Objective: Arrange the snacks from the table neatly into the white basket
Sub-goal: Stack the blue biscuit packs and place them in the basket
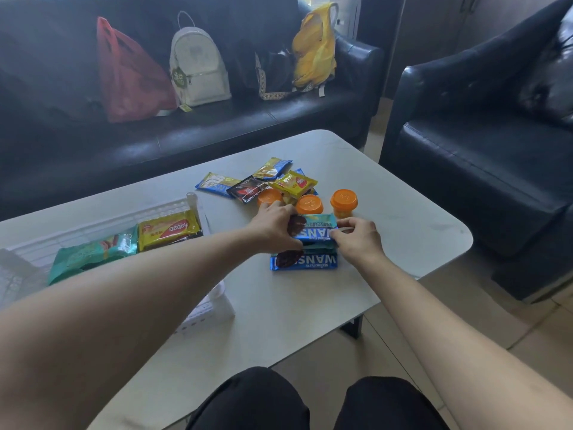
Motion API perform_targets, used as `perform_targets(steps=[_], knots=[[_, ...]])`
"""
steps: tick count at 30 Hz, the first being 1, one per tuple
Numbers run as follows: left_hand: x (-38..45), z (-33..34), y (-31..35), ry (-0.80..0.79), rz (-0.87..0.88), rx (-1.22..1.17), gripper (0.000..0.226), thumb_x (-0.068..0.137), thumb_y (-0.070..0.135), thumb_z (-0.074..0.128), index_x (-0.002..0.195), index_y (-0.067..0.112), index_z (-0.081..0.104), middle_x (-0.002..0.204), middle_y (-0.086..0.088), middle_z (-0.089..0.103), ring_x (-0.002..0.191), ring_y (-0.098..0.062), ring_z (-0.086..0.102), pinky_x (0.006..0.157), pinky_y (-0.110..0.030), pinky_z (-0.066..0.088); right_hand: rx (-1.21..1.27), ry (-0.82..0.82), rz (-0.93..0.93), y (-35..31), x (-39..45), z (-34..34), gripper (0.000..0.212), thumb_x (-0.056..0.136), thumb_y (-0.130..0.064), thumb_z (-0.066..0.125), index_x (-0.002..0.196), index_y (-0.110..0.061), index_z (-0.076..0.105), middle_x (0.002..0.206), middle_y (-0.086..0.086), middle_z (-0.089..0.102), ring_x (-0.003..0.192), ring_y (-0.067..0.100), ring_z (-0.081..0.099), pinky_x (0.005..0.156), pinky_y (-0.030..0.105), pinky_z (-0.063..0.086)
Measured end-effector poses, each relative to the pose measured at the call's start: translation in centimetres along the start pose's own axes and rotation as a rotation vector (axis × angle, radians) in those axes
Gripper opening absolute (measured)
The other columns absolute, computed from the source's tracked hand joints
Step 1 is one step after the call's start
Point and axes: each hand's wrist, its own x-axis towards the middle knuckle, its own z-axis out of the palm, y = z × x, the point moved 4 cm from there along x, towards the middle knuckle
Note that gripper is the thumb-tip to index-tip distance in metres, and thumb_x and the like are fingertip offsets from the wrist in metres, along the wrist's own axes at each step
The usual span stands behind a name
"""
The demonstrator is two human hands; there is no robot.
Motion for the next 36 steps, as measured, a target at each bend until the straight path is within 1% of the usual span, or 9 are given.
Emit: perform_targets(steps=[3, 7, 9, 13, 18, 23, 30, 33, 36], knots=[[0.4, 1.1, -0.3, -0.011, -0.04, -0.037, 0.069, 0.073, 0.041, 0.076, 0.135, 0.025, 0.05, 0.123, -0.007, 0.048, 0.121, -0.027, 0.037, 0.092, -0.033, 0.036, -0.012, 0.005, 0.03, 0.3, 0.3, 0.4, 0.034, 0.092, -0.027, 0.07, 0.12, -0.009, 0.065, 0.116, 0.011, 0.07, 0.09, 0.016, 0.061, 0.054, 0.019, 0.044], [0.7, 1.7, -0.6, -0.041, -0.061, -0.044, 0.071, 0.073, 0.039, 0.077, 0.137, 0.025, 0.049, 0.124, -0.008, 0.045, 0.121, -0.027, 0.038, 0.087, -0.03, 0.035, -0.057, 0.035, 0.1, 1.2, 0.5, 0.8, 0.033, 0.09, -0.031, 0.071, 0.116, -0.01, 0.068, 0.116, 0.011, 0.071, 0.096, 0.021, 0.067, 0.073, 0.03, 0.055], [0.7, 1.9, -0.6, -0.063, -0.074, -0.047, 0.073, 0.074, 0.04, 0.077, 0.139, 0.025, 0.046, 0.128, -0.009, 0.046, 0.122, -0.029, 0.04, 0.088, -0.031, 0.036, -0.087, 0.041, 0.131, 1.4, 0.6, 0.8, 0.035, 0.09, -0.036, 0.068, 0.114, -0.011, 0.069, 0.114, 0.01, 0.071, 0.099, 0.024, 0.067, 0.078, 0.033, 0.056], [0.4, 2.3, -0.3, -0.152, -0.017, -0.025, 0.091, 0.067, 0.05, 0.084, 0.143, 0.025, 0.04, 0.135, -0.004, 0.048, 0.122, -0.025, 0.04, 0.091, -0.031, 0.034, -0.162, 0.021, 0.138, 0.9, 0.6, 1.2, 0.041, 0.092, -0.043, 0.064, 0.117, -0.01, 0.066, 0.113, 0.011, 0.072, 0.091, 0.022, 0.066, 0.069, 0.03, 0.05], [-0.2, 2.5, -0.2, -0.159, 0.021, 0.059, 0.11, 0.053, 0.06, 0.088, 0.144, 0.026, 0.037, 0.133, -0.001, 0.044, 0.124, -0.025, 0.037, 0.101, -0.036, 0.039, -0.201, -0.003, 0.143, 0.5, 0.4, 1.3, 0.045, 0.089, -0.039, 0.07, 0.122, -0.008, 0.062, 0.121, 0.01, 0.068, 0.097, 0.022, 0.063, 0.071, 0.029, 0.045], [-0.8, 2.8, 0.0, -0.2, 0.058, 0.149, 0.123, 0.045, 0.073, 0.084, 0.146, 0.024, 0.034, 0.129, -0.005, 0.037, 0.123, -0.025, 0.034, 0.107, -0.039, 0.04, -0.181, -0.012, 0.156, 0.7, 0.2, 1.2, 0.04, 0.088, -0.036, 0.071, 0.116, -0.009, 0.063, 0.12, 0.01, 0.067, 0.098, 0.022, 0.063, 0.069, 0.027, 0.043], [-1.3, 2.8, 0.2, -0.191, 0.076, 0.149, 0.11, 0.048, 0.071, 0.085, 0.135, 0.017, 0.045, 0.129, -0.003, 0.041, 0.117, -0.022, 0.041, 0.104, -0.04, 0.043, -0.176, -0.037, 0.152, 0.9, -0.1, 1.2, 0.042, 0.086, -0.036, 0.072, 0.117, -0.008, 0.064, 0.118, 0.011, 0.068, 0.102, 0.024, 0.067, 0.081, 0.035, 0.056], [-1.4, 2.8, 0.2, -0.176, 0.08, 0.137, 0.099, 0.05, 0.068, 0.085, 0.126, 0.018, 0.047, 0.121, -0.002, 0.049, 0.109, -0.021, 0.047, 0.096, -0.038, 0.048, -0.129, -0.048, 0.161, 1.0, -0.1, 1.3, 0.043, 0.087, -0.035, 0.071, 0.12, -0.008, 0.064, 0.117, 0.01, 0.069, 0.098, 0.022, 0.069, 0.072, 0.031, 0.056], [-1.5, 2.9, 0.5, -0.174, 0.099, 0.164, 0.101, 0.053, 0.068, 0.084, 0.132, 0.02, 0.046, 0.12, -0.003, 0.048, 0.111, -0.022, 0.044, 0.097, -0.039, 0.047, -0.101, -0.061, 0.172, 1.0, -0.3, 1.3, 0.043, 0.087, -0.034, 0.07, 0.121, -0.008, 0.063, 0.114, 0.01, 0.07, 0.094, 0.02, 0.069, 0.065, 0.027, 0.052]])
